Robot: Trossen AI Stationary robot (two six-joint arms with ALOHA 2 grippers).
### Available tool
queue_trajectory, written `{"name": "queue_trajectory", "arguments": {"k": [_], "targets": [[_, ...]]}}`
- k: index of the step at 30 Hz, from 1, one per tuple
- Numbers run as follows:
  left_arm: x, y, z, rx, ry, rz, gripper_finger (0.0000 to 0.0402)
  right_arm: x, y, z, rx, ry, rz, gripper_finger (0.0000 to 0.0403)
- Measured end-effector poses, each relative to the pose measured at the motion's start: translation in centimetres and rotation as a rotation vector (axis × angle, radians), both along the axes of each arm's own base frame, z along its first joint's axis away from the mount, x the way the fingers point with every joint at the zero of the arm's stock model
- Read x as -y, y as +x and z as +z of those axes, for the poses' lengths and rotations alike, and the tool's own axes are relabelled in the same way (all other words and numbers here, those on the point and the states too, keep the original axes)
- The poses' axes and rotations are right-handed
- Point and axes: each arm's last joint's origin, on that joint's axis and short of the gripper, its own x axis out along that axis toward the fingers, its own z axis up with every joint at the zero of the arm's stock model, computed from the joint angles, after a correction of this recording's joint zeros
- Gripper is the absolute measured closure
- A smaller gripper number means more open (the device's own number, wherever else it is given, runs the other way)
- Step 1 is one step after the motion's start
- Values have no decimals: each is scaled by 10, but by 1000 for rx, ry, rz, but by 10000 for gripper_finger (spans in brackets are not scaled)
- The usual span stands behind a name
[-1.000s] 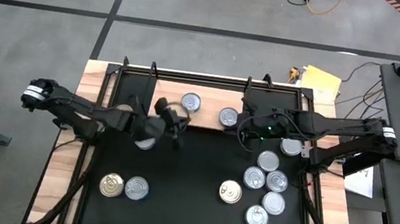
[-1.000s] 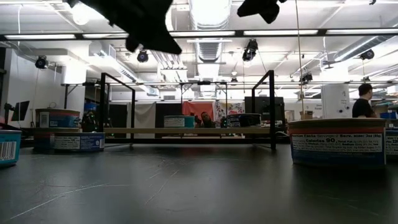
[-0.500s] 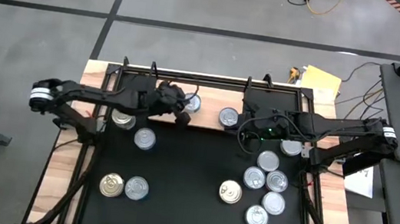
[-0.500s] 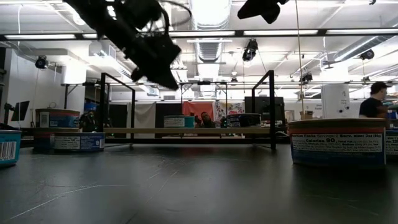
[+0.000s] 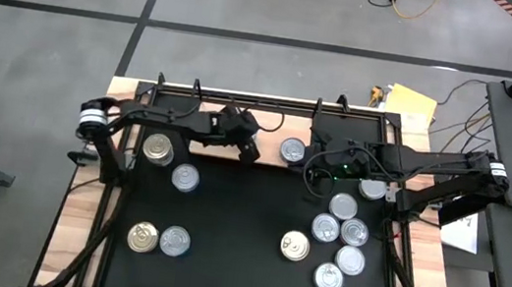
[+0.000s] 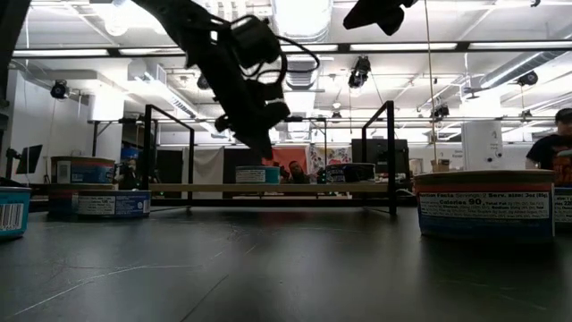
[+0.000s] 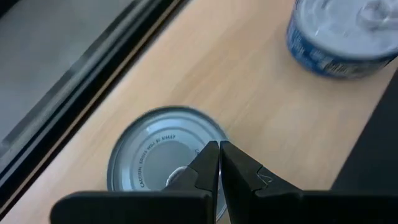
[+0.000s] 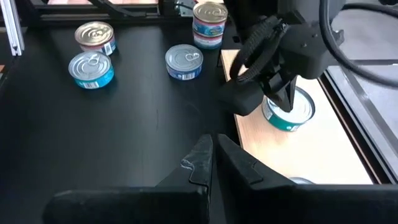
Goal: Stack canned seafood by type on shelf
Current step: Put the green tuna can on the shelf
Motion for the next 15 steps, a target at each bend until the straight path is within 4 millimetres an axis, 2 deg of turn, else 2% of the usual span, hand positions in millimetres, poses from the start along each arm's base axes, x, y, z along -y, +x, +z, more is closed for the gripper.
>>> {"name": "queue_trajectory", "arguments": {"k": [5, 8, 15], "targets": [[-1, 1, -6, -41, -6, 0, 401, 0, 0, -3, -15, 0, 0, 390], [0, -2, -11, -74, -14, 0, 401, 0, 0, -4, -20, 4, -2, 390], [0, -15, -9, -188, -16, 26, 401, 0, -1, -9, -33, 5, -4, 390]]}}
